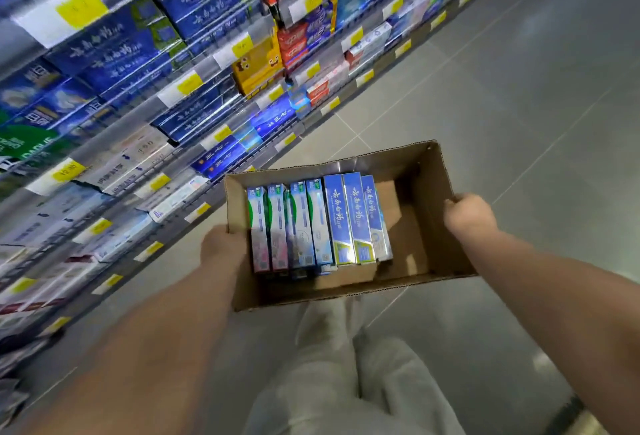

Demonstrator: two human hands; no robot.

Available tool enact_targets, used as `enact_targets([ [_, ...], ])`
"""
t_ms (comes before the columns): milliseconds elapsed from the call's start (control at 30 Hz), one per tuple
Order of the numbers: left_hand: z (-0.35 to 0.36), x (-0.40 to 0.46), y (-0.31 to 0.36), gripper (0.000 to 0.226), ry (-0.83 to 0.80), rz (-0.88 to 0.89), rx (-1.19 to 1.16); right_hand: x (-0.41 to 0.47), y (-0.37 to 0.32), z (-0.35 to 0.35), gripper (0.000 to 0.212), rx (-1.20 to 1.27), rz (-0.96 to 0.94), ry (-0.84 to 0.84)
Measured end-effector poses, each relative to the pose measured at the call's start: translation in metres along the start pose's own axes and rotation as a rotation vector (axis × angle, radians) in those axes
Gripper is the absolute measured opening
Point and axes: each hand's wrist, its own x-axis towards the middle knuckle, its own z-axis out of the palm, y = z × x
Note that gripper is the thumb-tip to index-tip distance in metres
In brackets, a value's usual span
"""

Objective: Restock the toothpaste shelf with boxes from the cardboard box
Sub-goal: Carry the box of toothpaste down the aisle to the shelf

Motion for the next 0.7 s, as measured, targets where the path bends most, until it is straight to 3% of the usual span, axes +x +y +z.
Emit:
enact_targets([
  [367, 0.069, 0.080, 0.119, 0.033, 0.081, -0.138, -0.098, 0.201, -0.096, -0.013, 0.032, -0.088, -0.129, -0.093],
  [700, 0.211, 0.169, 0.166, 0.029, 0.214, -0.388, -0.313, 0.385, -0.135, 0.039, 0.034, -0.172, -0.322, -0.123],
])
